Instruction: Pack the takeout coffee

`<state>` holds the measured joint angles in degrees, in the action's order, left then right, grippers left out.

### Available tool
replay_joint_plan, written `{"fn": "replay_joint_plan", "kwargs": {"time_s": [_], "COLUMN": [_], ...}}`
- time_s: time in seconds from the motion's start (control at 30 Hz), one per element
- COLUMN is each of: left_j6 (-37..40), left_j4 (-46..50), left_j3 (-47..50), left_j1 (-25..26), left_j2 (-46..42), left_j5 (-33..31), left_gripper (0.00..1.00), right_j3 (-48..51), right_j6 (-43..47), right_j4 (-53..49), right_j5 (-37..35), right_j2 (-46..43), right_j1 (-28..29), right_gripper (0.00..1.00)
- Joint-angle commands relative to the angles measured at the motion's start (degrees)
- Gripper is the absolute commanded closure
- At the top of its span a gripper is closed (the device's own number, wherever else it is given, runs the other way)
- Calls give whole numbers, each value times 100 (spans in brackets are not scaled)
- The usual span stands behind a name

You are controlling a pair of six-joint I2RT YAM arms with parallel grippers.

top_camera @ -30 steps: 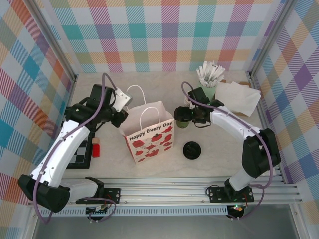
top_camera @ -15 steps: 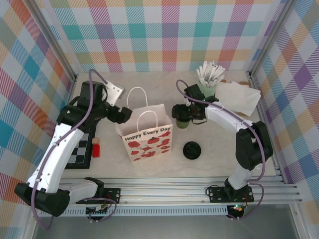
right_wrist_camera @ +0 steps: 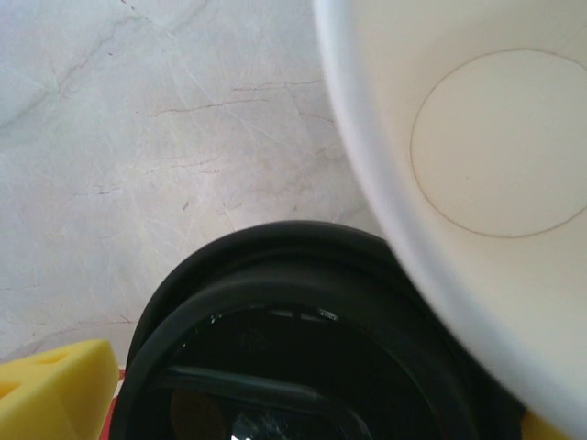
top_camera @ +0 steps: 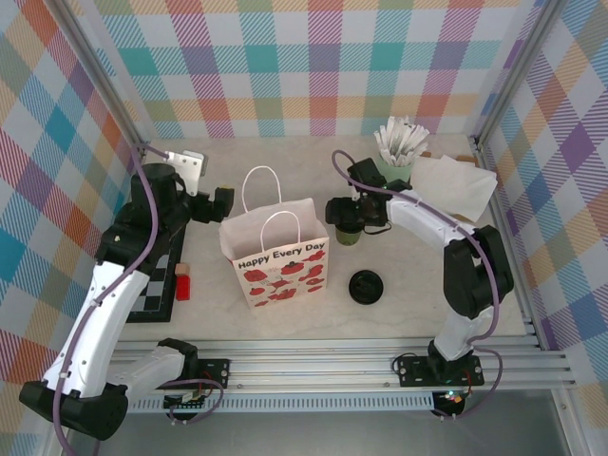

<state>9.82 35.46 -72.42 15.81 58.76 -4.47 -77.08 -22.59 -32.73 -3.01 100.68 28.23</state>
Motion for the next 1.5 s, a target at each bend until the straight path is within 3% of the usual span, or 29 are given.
{"fn": "replay_joint_plan", "kwargs": {"time_s": [0.0,0.5,0.93,1.33,1.47], "left_j6": [-122,-51,-29,-249,-449], "left_j4": [-97,189,158,-92,-266], "left_j3": [-95,-61,-13,-102,-98], "left_j1": [-67,-78,-78,-77,-74], "left_j2": [58,95,219,341,386], "left_j5": [240,295,420,242,-426], "left_gripper": [0,0,0,0,0], "right_j3": [-222,-595,-530,1018,1682], "right_j6": [19,212,146,152,176], "right_j4": [-176,-450,-870,-1078,-787], "right_j5": [-51,-156,-187,98,89], "right_j2": [118,475,388,-1014,-1567], "right_j1": [60,112,113,-231,-381], "right_gripper": [0,0,20,20,17]}}
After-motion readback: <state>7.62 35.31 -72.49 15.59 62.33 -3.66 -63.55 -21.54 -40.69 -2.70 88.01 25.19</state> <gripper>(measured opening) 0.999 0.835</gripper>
